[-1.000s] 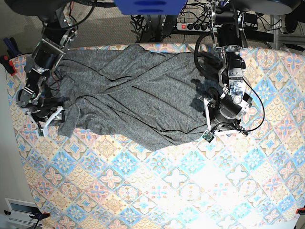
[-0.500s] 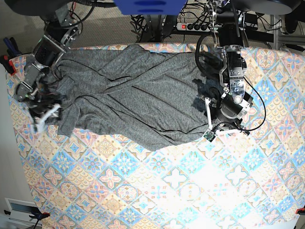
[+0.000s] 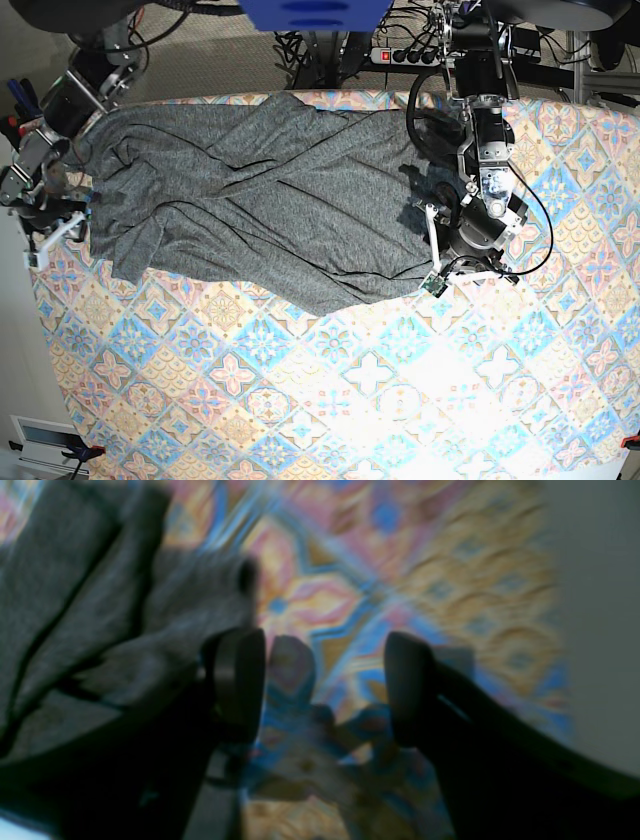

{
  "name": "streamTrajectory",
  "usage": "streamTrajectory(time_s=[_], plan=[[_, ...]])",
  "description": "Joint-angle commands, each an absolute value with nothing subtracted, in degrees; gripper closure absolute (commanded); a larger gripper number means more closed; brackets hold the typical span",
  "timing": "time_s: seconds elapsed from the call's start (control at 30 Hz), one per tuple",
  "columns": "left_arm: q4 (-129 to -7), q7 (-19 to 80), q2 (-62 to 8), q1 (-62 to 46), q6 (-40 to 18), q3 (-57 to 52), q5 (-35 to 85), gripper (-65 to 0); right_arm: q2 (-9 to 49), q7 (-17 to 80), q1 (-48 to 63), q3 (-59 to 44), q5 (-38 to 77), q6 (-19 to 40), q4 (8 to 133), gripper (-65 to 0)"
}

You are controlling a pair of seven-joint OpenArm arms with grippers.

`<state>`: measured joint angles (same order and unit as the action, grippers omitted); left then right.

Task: Layout the t-shirt on the table in an organized manner, then fold the t-shirt properly
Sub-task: 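Lower both grippers onto the shirt's side edges and grasp fabric, then pull the grasped side edges outward with both grippers to widen the shirt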

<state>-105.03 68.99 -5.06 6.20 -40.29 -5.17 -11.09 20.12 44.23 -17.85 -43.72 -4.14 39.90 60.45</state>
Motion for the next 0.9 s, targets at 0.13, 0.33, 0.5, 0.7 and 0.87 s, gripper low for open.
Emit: streamTrajectory(time_s=[0.13, 0.33, 0.5, 0.7, 0.87], plan=[[-105.89, 68.09, -5.23, 7.16, -40.0, -5.23, -11.03, -22.5, 22.02, 42.86, -21.14, -43.65, -2.77, 40.0, 57.71, -35.9], [-105.89, 68.09, -5.23, 5.76, -40.0, -5.23, -10.95, -22.5, 22.02, 42.15, -21.32, -43.91, -2.77, 40.0, 46.46, -35.9], [-105.89, 68.09, -5.23, 5.58, -40.0, -5.23, -10.95, -22.5, 22.02, 40.84, -21.41, -43.91, -2.77, 40.0, 44.35, -35.9], [-105.89, 68.09, -5.23, 5.93, -40.0, -5.05, -10.95, -22.5, 19.65, 43.65, -21.32, -43.65, -2.77, 40.0, 44.35, -35.9], [-105.89, 68.09, -5.23, 6.02, -40.0, -1.8, -11.38, -22.5, 17.71, 46.2, -21.23, -41.71, -2.86, 40.0, 44.44, -35.9]])
